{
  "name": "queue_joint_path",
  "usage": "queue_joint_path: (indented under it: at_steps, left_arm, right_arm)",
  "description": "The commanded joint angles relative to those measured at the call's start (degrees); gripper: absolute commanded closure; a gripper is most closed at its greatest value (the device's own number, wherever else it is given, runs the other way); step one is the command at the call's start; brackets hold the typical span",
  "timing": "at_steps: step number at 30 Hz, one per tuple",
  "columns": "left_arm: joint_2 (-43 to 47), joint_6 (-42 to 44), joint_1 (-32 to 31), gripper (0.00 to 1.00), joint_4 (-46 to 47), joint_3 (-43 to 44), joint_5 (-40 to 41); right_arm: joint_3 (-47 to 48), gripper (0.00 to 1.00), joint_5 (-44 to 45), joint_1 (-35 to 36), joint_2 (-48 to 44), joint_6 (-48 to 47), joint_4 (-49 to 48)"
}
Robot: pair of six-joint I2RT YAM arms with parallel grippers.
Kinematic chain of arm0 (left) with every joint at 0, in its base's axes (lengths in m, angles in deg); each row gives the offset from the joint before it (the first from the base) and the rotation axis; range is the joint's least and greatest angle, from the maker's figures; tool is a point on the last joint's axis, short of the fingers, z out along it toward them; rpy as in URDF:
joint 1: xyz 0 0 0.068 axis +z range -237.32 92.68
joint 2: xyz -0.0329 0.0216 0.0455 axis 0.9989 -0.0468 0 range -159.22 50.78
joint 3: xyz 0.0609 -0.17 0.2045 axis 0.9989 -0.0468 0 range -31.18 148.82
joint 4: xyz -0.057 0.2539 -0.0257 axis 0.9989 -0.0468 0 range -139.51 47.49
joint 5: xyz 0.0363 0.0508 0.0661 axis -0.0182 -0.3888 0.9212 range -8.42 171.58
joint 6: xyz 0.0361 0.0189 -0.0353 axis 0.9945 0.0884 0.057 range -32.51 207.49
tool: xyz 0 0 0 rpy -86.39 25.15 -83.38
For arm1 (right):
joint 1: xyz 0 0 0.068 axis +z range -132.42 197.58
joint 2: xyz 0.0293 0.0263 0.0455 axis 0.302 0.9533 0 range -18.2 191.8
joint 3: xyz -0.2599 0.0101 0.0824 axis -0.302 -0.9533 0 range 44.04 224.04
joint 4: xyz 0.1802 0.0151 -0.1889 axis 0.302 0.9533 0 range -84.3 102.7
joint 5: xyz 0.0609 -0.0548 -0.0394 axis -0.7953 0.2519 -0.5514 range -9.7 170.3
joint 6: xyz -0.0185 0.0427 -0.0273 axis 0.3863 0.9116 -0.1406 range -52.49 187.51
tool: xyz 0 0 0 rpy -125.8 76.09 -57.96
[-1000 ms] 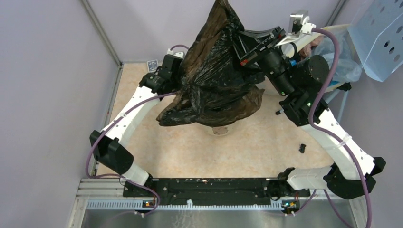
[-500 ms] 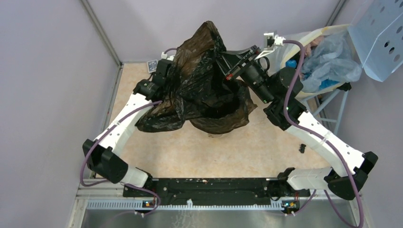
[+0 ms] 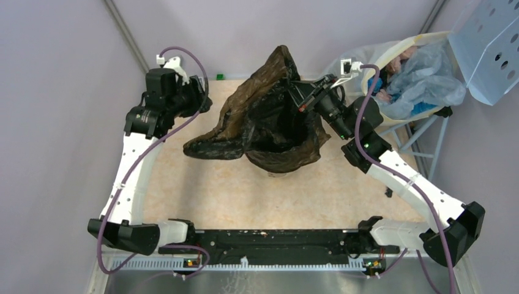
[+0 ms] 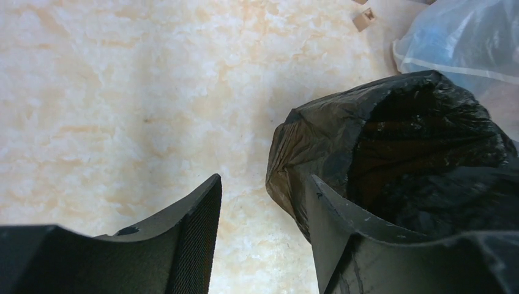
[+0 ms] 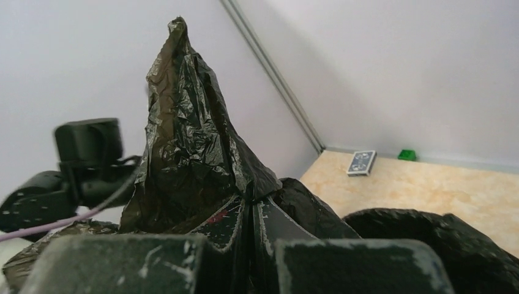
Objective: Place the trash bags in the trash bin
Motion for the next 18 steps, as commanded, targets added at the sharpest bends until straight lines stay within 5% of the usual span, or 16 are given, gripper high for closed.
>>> queue_joint_path:
  at_steps: [1,6,18]
  left_arm:
    - [1.6,4.9,1.4,0.37,0.9,4.7,-6.1]
    - [4.8,8.5,1.6,0.14,8.6,2.7,-13.9]
    - [5.8,8.1,1.7,0.03,24.6,-3.9,-31.7]
  right_arm:
    - [-2.7,1.0,-3.2,-2.5,-1.9,2.0,-3.7]
    - [-2.3,1.0,-5.5,-3.8,-1.1,1.0,-2.8]
    - [-1.4,1.0,-15.3,-5.2,1.1,-0.6,-5.8]
